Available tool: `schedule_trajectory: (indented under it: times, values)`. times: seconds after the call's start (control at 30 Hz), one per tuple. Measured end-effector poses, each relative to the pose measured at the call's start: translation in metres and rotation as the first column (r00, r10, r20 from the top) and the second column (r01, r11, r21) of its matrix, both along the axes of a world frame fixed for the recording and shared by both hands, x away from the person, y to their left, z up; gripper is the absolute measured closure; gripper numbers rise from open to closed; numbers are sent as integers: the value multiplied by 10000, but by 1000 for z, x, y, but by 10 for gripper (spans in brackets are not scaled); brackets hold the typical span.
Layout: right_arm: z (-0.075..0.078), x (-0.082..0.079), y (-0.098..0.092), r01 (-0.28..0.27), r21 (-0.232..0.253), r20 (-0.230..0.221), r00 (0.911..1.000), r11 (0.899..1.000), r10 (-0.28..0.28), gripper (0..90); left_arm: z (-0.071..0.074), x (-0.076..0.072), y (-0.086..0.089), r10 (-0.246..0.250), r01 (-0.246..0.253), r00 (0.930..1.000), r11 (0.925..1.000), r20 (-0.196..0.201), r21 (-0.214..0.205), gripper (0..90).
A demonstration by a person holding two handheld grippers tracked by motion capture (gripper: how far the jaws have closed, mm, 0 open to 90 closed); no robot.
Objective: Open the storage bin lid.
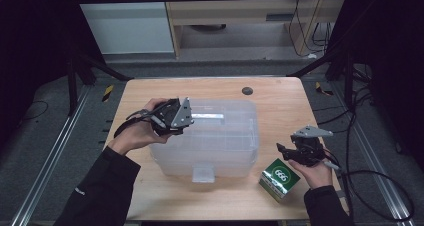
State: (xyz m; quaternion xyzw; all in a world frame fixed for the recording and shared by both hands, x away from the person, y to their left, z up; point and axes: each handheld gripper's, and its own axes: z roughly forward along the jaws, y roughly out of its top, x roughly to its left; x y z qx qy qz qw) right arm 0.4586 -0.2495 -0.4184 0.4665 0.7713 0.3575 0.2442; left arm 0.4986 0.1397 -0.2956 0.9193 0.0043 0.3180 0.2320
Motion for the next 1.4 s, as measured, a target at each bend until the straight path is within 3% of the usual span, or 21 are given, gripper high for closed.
schedule_trajectory:
  times: [0.3,0.43,0.7,0.93,1.1,1.4]
  values:
    - [0,0,1,-59,19,-93,9999,10000,59,415,-3,3,-8,-79,79,10000,9985,-11,534,686]
    - [1,0,-1,-71,130,-64,10000,9999,72,424,-3,4,-16,-137,127,9999,9947,97,1025,711]
    - [1,-1,1,-135,134,-69,9999,9998,136,442,-1,4,-20,-217,184,9995,9892,214,1455,723]
    - [3,-3,1,-190,388,-42,9998,9991,192,474,-2,2,-22,-221,162,9991,9871,352,1591,730]
    - [6,-6,-1,-269,499,77,9996,9984,265,559,-3,1,-21,-229,156,9986,9886,470,1495,732]
    - [18,-14,1,-682,787,258,9975,9946,664,815,-2,1,-21,-251,157,9978,9887,619,1491,734]
